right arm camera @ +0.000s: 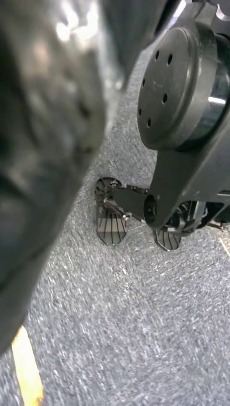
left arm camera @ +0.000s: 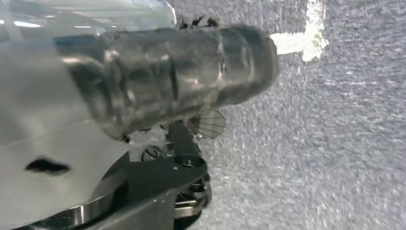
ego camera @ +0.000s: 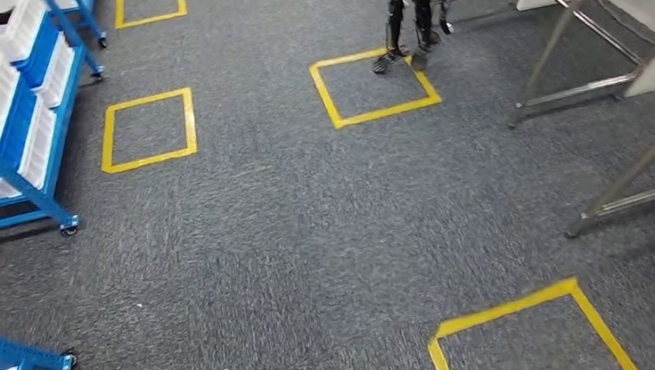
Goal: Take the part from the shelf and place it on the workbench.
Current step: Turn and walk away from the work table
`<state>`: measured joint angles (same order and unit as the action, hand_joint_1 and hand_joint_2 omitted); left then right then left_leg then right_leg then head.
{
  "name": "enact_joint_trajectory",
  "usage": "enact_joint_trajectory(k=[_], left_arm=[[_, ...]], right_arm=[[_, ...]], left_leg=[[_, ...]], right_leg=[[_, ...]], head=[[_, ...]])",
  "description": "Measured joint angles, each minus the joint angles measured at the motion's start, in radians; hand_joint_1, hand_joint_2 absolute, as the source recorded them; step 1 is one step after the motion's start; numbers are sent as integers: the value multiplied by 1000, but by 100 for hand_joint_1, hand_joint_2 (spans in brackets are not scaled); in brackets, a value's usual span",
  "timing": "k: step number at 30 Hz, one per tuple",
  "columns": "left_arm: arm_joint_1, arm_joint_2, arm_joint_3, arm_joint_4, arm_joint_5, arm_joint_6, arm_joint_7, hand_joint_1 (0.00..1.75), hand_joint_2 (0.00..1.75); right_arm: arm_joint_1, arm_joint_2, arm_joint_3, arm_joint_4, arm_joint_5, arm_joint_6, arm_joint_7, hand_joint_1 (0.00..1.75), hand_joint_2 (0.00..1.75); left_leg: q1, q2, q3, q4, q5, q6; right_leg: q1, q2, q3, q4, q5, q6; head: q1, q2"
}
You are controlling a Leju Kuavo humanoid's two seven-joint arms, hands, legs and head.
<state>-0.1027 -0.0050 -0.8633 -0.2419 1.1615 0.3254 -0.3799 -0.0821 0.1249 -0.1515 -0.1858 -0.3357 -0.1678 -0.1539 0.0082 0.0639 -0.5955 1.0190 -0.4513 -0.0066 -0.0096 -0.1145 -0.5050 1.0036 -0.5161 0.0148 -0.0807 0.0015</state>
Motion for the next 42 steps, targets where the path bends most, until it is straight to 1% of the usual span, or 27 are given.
enact_joint_trajectory(k=[2,4,6,7,8,9,10,11,13,15,17,19,21,23,24,26,27,28,30,32,34,36,38,39,40,41,42], left_arm=[[3,-1,0,0,1,0,-1,0,0],[4,-2,0,0,3,0,-1,0,0],[1,-3,0,0,6,0,-1,0,0],[0,-3,0,0,7,1,-1,0,0],[0,-3,0,0,9,1,-1,0,0],[0,-3,0,0,9,1,-1,0,0],[1,-4,0,0,10,2,-2,0,0],[2,-5,0,0,10,2,-2,0,0],[1,-10,0,0,11,3,-3,0,0],[0,-13,0,0,12,3,-3,0,0],[3,-12,0,0,12,1,-1,0,0],[6,-11,0,0,12,2,0,0,0],[4,-11,0,0,13,2,0,0,0],[3,-11,0,0,14,3,1,0,0],[3,-11,0,0,14,3,1,0,0],[4,-11,0,0,17,3,1,0,0],[4,-12,0,0,17,4,1,0,0],[3,-14,0,0,18,4,1,0,0],[0,-17,0,0,17,4,1,0,0],[0,-15,0,0,17,5,1,0,0],[1,-13,0,0,15,7,2,0,0],[0,-12,0,0,13,8,5,0,0],[-2,-12,0,0,12,8,7,0,0],[-1,-12,0,0,12,9,7,0,0],[-1,-12,0,0,12,9,8,0,0],[-1,-12,0,0,13,9,10,0,0],[-1,-12,0,0,13,10,11,0,0]], right_arm=[[-3,0,5,0,7,0,0,0,0],[-4,0,10,0,9,1,-1,0,0],[-2,0,14,0,9,1,-2,0,0],[0,-1,16,0,9,1,-2,0,0],[3,-1,18,0,9,1,-1,0,0],[4,-1,20,0,9,1,0,0,0],[5,-1,22,0,10,1,1,0,0],[5,-2,23,0,12,1,2,0,0],[4,-4,26,0,17,0,4,0,0],[2,-8,31,0,25,-2,7,0,0],[-1,-9,39,0,37,-5,12,0,0],[-1,-8,49,0,53,-7,17,0,0],[1,-9,58,0,71,-10,22,0,0],[2,-10,68,0,89,-15,29,0,0],[2,-10,74,0,101,-18,34,0,0],[2,-9,88,0,129,-26,47,0,0],[2,-11,96,0,144,-31,55,0,0],[1,-12,106,0,159,-35,62,0,0],[0,-15,131,0,182,-42,74,0,0],[-1,-15,155,-1,196,-43,81,0,0],[-3,-15,176,-2,204,-44,85,0,0],[-2,-15,193,-2,209,-44,87,0,0],[1,-15,211,-2,213,-44,90,0,0],[4,-15,218,-2,216,-45,92,0,0],[5,-15,225,-2,220,-46,94,0,0],[6,-15,230,-2,223,-47,96,0,0],[6,-15,235,-2,226,-48,97,0,0]], left_leg=[[1,-24,0,-5,2,15],[4,-46,5,-13,6,29],[2,-68,6,-16,9,39],[-1,-81,5,-16,9,42],[-5,-97,5,-15,9,44],[-8,-112,6,-15,9,45],[-11,-129,8,-15,9,45],[-13,-144,10,-14,9,45],[-15,-169,11,-14,9,44],[-12,-190,6,-14,11,39],[-10,-207,0,-16,13,31],[-14,-174,-17,16,-8,23],[-12,-113,-72,122,-64,12],[2,-83,-131,230,-102,-3],[9,-76,-140,244,-97,-11],[25,-53,-100,165,-43,-30],[30,-27,-68,105,-18,-39],[33,-7,-41,56,0,-41],[30,8,-22,24,1,-27],[24,-19,-23,28,-3,-4],[21,-44,-22,24,-1,11],[19,-67,-21,20,2,22],[12,-95,-21,19,2,29],[8,-112,-20,19,2,31],[5,-131,-18,19,1,32],[3,-148,-16,19,1,32],[4,-165,-14,19,1,33]], right_leg=[[-2,-9,9,-3,-6,12],[-7,33,-8,42,-40,20],[-6,89,-69,166,-101,19],[-4,101,-105,234,-124,17],[-2,107,-133,278,-130,13],[1,111,-145,287,-116,9],[4,116,-138,254,-83,2],[9,128,-116,190,-37,-6],[15,170,-66,57,26,-23],[20,189,-46,4,38,-32],[18,168,-35,-13,44,-37],[11,142,-15,-38,53,-42],[9,111,-4,-52,56,-44],[7,79,-2,-51,51,-43],[5,63,0,-48,47,-40],[-6,36,1,-35,34,-26],[-9,24,0,-24,24,-16],[-10,13,-3,-10,12,-5],[-8,-6,-3,6,-8,13],[-13,-20,6,5,-16,26],[-21,18,2,34,-43,33],[-21,80,-46,135,-103,29],[-13,105,-116,262,-151,18],[-8,109,-138,291,-148,11],[-4,114,-144,284,-125,4],[1,122,-132,237,-85,-4],[5,144,-109,167,-39,-12]], head=[[2,0],[5,0],[8,0],[8,0],[8,0],[8,0],[8,0],[8,0],[8,0],[8,0],[9,0],[8,0],[4,0],[2,0],[2,0],[1,0],[0,0],[0,0],[6,0],[13,0],[16,0],[20,0],[20,0],[20,0],[20,0],[20,0],[20,0]])
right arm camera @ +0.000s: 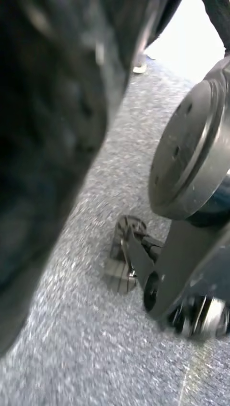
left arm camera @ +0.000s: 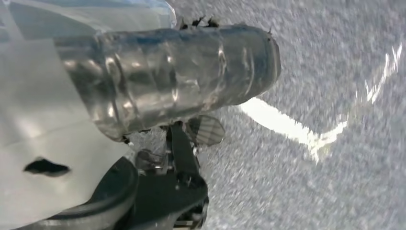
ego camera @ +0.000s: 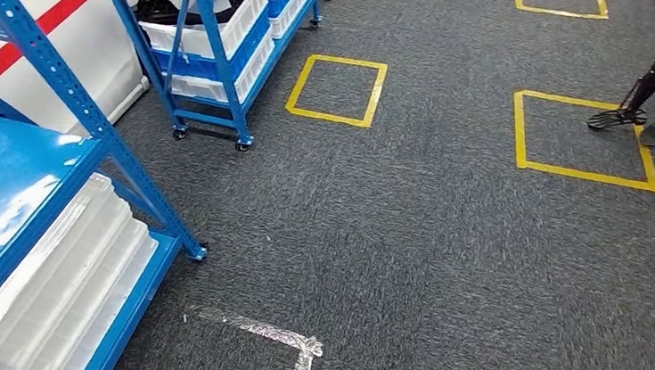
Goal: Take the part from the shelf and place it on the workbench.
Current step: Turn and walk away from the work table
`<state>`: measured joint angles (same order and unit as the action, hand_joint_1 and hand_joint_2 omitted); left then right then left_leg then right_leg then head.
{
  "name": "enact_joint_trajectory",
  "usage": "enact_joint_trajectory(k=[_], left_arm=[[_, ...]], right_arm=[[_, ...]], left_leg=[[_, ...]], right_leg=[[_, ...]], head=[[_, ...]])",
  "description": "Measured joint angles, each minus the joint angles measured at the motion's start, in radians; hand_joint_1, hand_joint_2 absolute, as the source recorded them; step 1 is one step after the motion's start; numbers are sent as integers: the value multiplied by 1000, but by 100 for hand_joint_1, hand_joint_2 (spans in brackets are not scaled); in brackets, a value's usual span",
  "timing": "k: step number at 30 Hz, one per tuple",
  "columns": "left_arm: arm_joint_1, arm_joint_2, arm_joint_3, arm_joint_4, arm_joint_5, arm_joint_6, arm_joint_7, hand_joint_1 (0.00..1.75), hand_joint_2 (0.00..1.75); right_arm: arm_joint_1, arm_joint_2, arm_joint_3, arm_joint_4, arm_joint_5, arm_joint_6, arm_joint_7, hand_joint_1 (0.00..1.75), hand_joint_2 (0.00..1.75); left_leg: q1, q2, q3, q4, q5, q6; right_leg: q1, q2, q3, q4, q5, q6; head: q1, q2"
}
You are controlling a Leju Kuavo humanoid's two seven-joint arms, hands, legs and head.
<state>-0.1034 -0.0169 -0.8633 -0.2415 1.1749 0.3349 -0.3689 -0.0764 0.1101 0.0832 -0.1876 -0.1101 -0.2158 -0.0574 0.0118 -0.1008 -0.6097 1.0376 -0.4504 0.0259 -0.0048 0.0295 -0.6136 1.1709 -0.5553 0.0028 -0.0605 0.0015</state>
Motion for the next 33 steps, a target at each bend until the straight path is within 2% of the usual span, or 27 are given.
enact_joint_trajectory(k=[2,3,5,6,7,8,9,10,11,12,13,14,16,17,18,20,21,23,24,25,26,27,28,29,30,31,33], left_arm=[[0,0,0,0,0,0,4,0,0],[0,0,0,0,1,1,5,0,0],[3,0,0,0,1,3,7,0,0],[6,1,0,0,1,5,8,0,0],[7,1,0,0,0,6,7,0,0],[7,1,0,0,0,8,7,0,0],[6,1,0,0,0,8,7,0,0],[5,1,0,0,0,9,7,0,0],[4,1,0,0,0,9,7,0,0],[4,1,0,0,0,9,7,0,0],[4,1,0,0,0,9,6,0,0],[4,1,0,0,0,9,6,0,0],[4,1,0,0,0,10,3,0,0],[3,2,0,0,1,10,1,0,0],[1,2,0,0,1,10,0,0,0],[1,3,0,0,1,10,-1,0,0],[3,4,-1,0,1,11,0,0,0],[4,5,-1,0,1,11,4,0,0],[3,6,-1,0,0,11,5,0,0],[1,6,-1,0,0,11,6,0,0],[-1,6,-1,0,-1,11,7,0,0],[-1,6,-1,0,-1,11,7,0,0],[0,6,-1,0,-2,10,7,0,0],[0,6,-2,0,-2,10,7,0,0],[1,6,-2,0,-3,10,7,0,0],[1,6,-2,0,-3,10,8,0,0],[-2,6,-3,0,-5,10,9,0,0]], right_arm=[[-1,0,11,0,4,-3,0,0,0],[-1,-1,18,0,8,-5,0,0,0],[-4,0,33,0,16,-8,0,0,0],[-6,1,39,0,21,-9,0,0,0],[-6,1,44,-1,25,-10,0,0,0],[-5,1,48,-1,28,-11,0,0,0],[-3,1,53,-1,30,-11,0,0,0],[-1,1,57,-1,32,-12,0,0,0],[0,1,62,0,32,-12,0,0,0],[1,1,66,0,32,-12,0,0,0],[1,1,69,0,32,-11,0,0,0],[0,1,73,0,32,-11,0,0,0],[-1,1,82,-1,32,-11,0,0,0],[-1,1,86,-1,32,-11,0,0,0],[-1,1,88,-1,32,-11,0,0,0],[-4,1,94,-1,32,-10,0,0,0],[-5,0,98,-1,32,-10,0,0,0],[-7,0,104,-2,32,-10,0,0,0],[-6,0,107,-2,32,-10,0,0,0],[-5,0,109,-2,32,-10,0,0,0],[-3,0,110,-2,32,-11,0,0,0],[-1,0,112,-2,33,-11,0,0,0],[1,0,114,-2,35,-11,0,0,0],[2,0,115,-2,38,-12,0,0,0],[2,0,118,-2,42,-12,0,0,0],[2,0,121,-2,47,-13,1,0,0],[1,0,129,-2,58,-14,3,0,0]], left_leg=[[-1,-27,0,1,0,-3],[-1,-38,-2,-1,1,-6],[-2,-59,-5,-8,7,-17],[-4,-52,-8,-6,4,-21],[-7,-29,-15,9,-7,-24],[-10,5,-32,44,-30,-27],[-11,44,-55,99,-62,-29],[-11,71,-85,163,-95,-32],[-10,84,-112,221,-118,-35],[-9,91,-126,253,-125,-37],[-8,95,-121,249,-113,-39],[-8,101,-96,207,-87,-40],[-11,138,-17,70,-34,-34],[-14,153,11,20,-19,-28],[-17,162,25,-7,-15,-21],[-19,144,22,-14,-12,-8],[-17,133,24,-19,-9,-3],[-10,111,30,-31,0,9],[-8,101,30,-34,3,13],[-8,90,28,-34,6,16],[-8,76,25,-34,7,18],[-7,61,24,-33,8,18],[-7,45,23,-32,9,17],[-6,29,22,-30,10,16],[-5,13,22,-28,11,13],[-4,-1,19,-25,11,9],[-3,-27,11,-19,14,-3]], right_leg=[[6,40,37,-109,57,-9],[8,50,44,-130,65,-11],[8,29,50,-141,69,-15],[6,16,56,-148,73,-20],[4,2,62,-156,77,-25],[3,-13,66,-164,81,-30],[5,-28,69,-166,82,-34],[7,-44,69,-166,80,-37],[9,-60,69,-165,79,-39],[9,-76,69,-163,76,-40],[9,-91,69,-161,74,-40],[9,-105,70,-159,71,-39],[11,-130,73,-152,63,-32],[12,-140,75,-149,59,-28],[13,-150,77,-147,56,-23],[14,-168,82,-149,55,-14],[13,-163,84,-148,51,-8],[9,-110,70,-107,18,4],[5,-74,48,-58,-12,8],[3,-49,20,4,-45,10],[1,-39,-10,68,-71,12],[-1,-35,-30,110,-81,13],[-3,-33,-35,118,-71,14],[-6,-30,-23,90,-44,15],[-10,-16,6,27,-5,15],[-15,11,37,-41,24,15],[-18,54,72,-130,53,13]], head=[[0,0],[0,0],[-1,0],[-2,0],[-4,0],[-6,0],[-8,0],[-10,0],[-11,0],[-10,0],[-11,0],[-11,0],[-11,0],[-10,0],[-10,0],[-9,0],[-9,0],[-6,0],[-4,0],[-2,0],[-1,0],[0,0],[0,0],[0,0],[0,0],[0,0],[-1,0]])
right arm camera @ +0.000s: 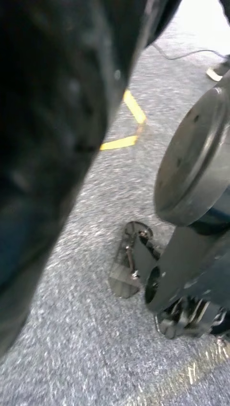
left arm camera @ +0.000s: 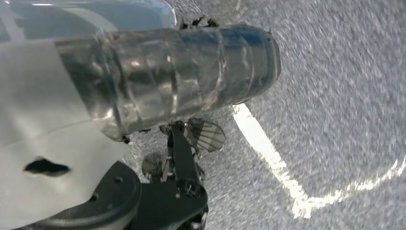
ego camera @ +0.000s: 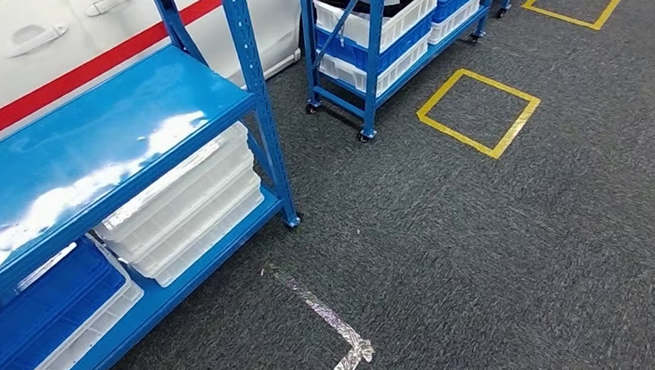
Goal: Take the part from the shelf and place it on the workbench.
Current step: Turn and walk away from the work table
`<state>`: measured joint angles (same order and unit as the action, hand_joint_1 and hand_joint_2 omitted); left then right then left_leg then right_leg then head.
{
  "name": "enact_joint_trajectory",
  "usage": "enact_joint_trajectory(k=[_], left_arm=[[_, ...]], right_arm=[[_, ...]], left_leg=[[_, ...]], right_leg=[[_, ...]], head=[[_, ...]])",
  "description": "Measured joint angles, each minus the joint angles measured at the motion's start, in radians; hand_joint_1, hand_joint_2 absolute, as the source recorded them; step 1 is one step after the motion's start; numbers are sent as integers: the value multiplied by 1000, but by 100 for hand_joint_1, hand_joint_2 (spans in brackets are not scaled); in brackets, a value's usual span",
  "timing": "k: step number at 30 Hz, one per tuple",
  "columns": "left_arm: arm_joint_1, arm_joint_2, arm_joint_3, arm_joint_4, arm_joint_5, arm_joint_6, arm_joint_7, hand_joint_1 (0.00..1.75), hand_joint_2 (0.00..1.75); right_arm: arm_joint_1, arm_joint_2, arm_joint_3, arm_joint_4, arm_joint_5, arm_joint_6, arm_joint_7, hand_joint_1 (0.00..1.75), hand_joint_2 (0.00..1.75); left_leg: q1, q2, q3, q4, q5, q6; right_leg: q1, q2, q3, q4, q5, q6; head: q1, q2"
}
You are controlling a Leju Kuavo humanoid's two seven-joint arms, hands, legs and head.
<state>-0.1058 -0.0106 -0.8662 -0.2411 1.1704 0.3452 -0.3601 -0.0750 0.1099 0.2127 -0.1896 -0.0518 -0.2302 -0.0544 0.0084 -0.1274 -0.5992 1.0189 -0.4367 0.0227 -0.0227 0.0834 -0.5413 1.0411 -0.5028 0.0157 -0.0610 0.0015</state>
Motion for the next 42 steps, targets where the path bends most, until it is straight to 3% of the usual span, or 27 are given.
enact_joint_trajectory(k=[1,3,5,7,9,10,11,12,14,16,18,19,20,22,23,25,26,27,29,31,32,34,36,38,39,41,42], left_arm=[[0,0,-1,0,-1,0,0,0,0],[3,2,-3,0,-2,0,1,0,0],[8,5,-5,0,-2,0,1,0,0],[6,5,-6,0,-2,0,1,0,0],[2,5,-7,0,-2,0,1,0,0],[2,5,-7,0,-2,0,1,0,0],[2,5,-7,0,-2,0,1,0,0],[3,6,-8,0,-2,0,1,0,0],[3,7,-8,0,-2,0,1,0,0],[0,8,-8,0,-1,0,1,0,0],[2,8,-8,0,-1,-1,2,0,0],[4,8,-8,0,-1,-1,2,0,0],[5,9,-8,0,0,-1,3,0,0],[3,9,-8,0,1,-1,5,0,0],[2,9,-8,0,1,-1,6,0,0],[0,9,-8,0,1,-2,8,0,0],[1,9,-8,0,1,-2,10,0,0],[2,9,-8,0,1,-3,12,0,0],[3,8,-8,0,1,-4,15,0,0],[1,8,-8,0,3,-4,15,0,0],[1,9,-8,0,4,-5,15,0,0],[5,10,-8,0,8,-6,15,0,0],[9,12,-8,0,11,-8,16,0,0],[6,12,-8,0,13,-10,17,0,0],[4,11,-8,0,13,-10,17,0,0],[2,10,-8,0,13,-11,17,0,0],[3,10,-8,0,13,-11,18,0,0]], right_arm=[[-1,0,4,0,5,-1,2,0,0],[-3,0,11,0,15,-5,6,0,0],[-4,-1,16,0,23,-9,11,0,0],[-1,-2,21,0,30,-11,14,0,0],[2,-2,28,0,33,-12,17,0,0],[3,-3,30,0,34,-12,17,0,0],[3,-4,33,0,34,-12,18,0,0],[2,-4,35,0,35,-12,18,0,0],[1,-4,38,0,39,-12,18,0,0],[0,-4,42,0,44,-13,18,0,0],[-4,-4,46,-1,46,-13,18,0,0],[-7,-4,48,-1,47,-13,19,0,0],[-8,-4,51,-2,47,-13,19,0,0],[-7,-6,56,-3,48,-13,20,0,0],[-6,-6,58,-3,48,-13,21,0,0],[-2,-7,61,-3,51,-12,26,0,0],[-1,-8,64,-3,54,-11,29,0,0],[0,-8,66,-3,57,-11,32,0,0],[0,-10,71,-3,63,-10,38,0,0],[-1,-10,78,-3,67,-9,41,0,0],[-2,-10,82,-3,70,-9,43,0,0],[-4,-10,90,-3,84,-13,48,0,0],[-5,-11,98,-4,108,-23,52,0,0],[-3,-11,110,-4,128,-31,55,0,0],[-1,-11,115,-4,134,-33,56,0,0],[1,-11,127,-4,141,-35,59,0,0],[1,-11,134,-4,145,-36,60,0,0]], left_leg=[[0,-11,-4,0,3,-7],[3,-28,-12,-4,9,-21],[0,16,-29,23,-11,-31],[-2,87,-75,125,-71,-35],[-1,114,-128,246,-123,-38],[-1,118,-137,270,-125,-38],[-1,122,-128,259,-111,-38],[-1,132,-96,207,-83,-35],[-9,177,-18,69,-34,-23],[-18,202,17,2,-21,-10],[-19,180,15,-4,-18,0],[-16,168,16,-8,-15,5],[-12,156,17,-13,-11,10],[-6,132,17,-19,-4,19],[-5,119,14,-19,-3,22],[-5,89,10,-17,-1,24],[-5,73,9,-15,0,23],[-4,57,8,-13,0,21],[-3,28,4,-3,0,12],[-2,5,-5,4,1,0],[-1,-6,-9,3,3,-8],[2,-16,-17,0,6,-20],[1,31,-37,42,-25,-27],[0,94,-87,158,-88,-33],[1,109,-116,222,-115,-37],[2,120,-134,270,-119,-40],[2,126,-113,237,-95,-39]], right_leg=[[2,5,3,-10,-2,-3],[4,-19,6,-16,4,-14],[3,-47,11,-25,12,-31],[7,-78,11,-30,16,-41],[14,-113,10,-29,15,-45],[15,-130,9,-29,14,-46],[16,-146,10,-28,13,-46],[17,-161,12,-28,11,-46],[21,-186,17,-27,5,-40],[27,-209,21,-26,0,-32],[30,-230,26,-27,-3,-24],[29,-221,27,-23,-8,-18],[27,-195,21,-7,-23,-12],[21,-122,-21,89,-80,-3],[19,-100,-54,158,-113,-1],[15,-89,-101,252,-139,2],[13,-87,-101,245,-121,3],[10,-82,-82,201,-88,3],[3,-38,-25,67,-21,3],[1,0,2,-5,0,2],[4,0,2,-10,-2,-2],[4,-27,8,-16,6,-16],[3,-54,13,-25,14,-31],[7,-84,12,-28,16,-40],[9,-102,12,-28,15,-42],[13,-136,14,-28,11,-43],[14,-151,16,-28,9,-43]], head=[[0,0],[0,0],[-5,0],[-11,0],[-13,0],[-13,0],[-13,0],[-13,0],[-13,0],[-12,0],[-10,0],[-10,0],[-7,0],[-1,0],[1,0],[1,0],[1,0],[1,0],[2,0],[1,0],[1,0],[0,0],[-5,0],[-12,0],[-13,0],[-13,0],[-13,0]])
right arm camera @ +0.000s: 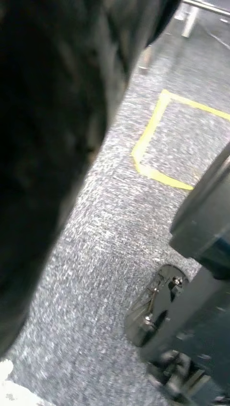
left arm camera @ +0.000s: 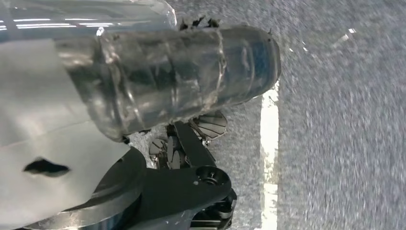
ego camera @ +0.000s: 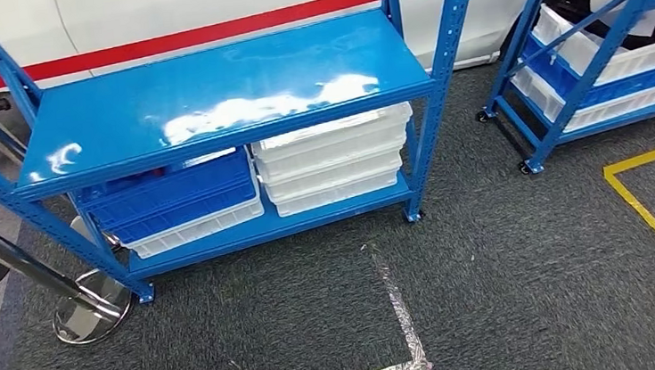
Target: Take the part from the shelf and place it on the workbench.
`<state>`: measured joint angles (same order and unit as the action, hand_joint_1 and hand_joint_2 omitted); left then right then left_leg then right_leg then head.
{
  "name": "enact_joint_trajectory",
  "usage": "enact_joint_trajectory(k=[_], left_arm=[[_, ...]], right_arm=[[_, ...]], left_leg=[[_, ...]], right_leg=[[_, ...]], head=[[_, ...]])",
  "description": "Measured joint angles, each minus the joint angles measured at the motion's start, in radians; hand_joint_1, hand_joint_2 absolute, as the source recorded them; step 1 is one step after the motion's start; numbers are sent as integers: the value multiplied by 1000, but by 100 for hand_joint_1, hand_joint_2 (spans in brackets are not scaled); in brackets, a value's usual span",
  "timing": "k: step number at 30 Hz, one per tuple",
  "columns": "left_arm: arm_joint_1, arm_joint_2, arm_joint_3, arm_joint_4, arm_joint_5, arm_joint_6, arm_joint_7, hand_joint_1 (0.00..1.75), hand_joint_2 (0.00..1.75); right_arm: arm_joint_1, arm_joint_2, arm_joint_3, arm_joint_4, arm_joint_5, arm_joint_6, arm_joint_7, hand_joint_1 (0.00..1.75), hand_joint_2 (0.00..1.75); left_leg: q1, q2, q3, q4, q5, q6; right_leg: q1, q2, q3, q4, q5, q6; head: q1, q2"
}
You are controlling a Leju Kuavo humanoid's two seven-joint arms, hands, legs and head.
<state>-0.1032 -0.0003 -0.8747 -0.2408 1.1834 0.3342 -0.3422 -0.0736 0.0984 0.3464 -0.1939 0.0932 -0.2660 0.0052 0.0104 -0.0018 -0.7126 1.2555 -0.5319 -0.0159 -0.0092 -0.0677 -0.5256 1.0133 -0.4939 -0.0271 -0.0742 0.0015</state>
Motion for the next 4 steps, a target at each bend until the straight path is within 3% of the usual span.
enact_joint_trajectory(k=[2,4], left_arm=[[1,1,0,0,0,0,2,0,0],[-1,1,0,0,0,0,4,0,0]], right_arm=[[-1,0,16,0,14,-3,5,0,0],[-2,0,27,0,27,-7,11,0,0]], left_leg=[[-5,39,75,-132,57,9],[-14,80,122,-219,80,20]], right_leg=[[3,-25,7,0,-6,4],[7,-42,12,1,-11,9]], head=[[0,0],[0,0]])
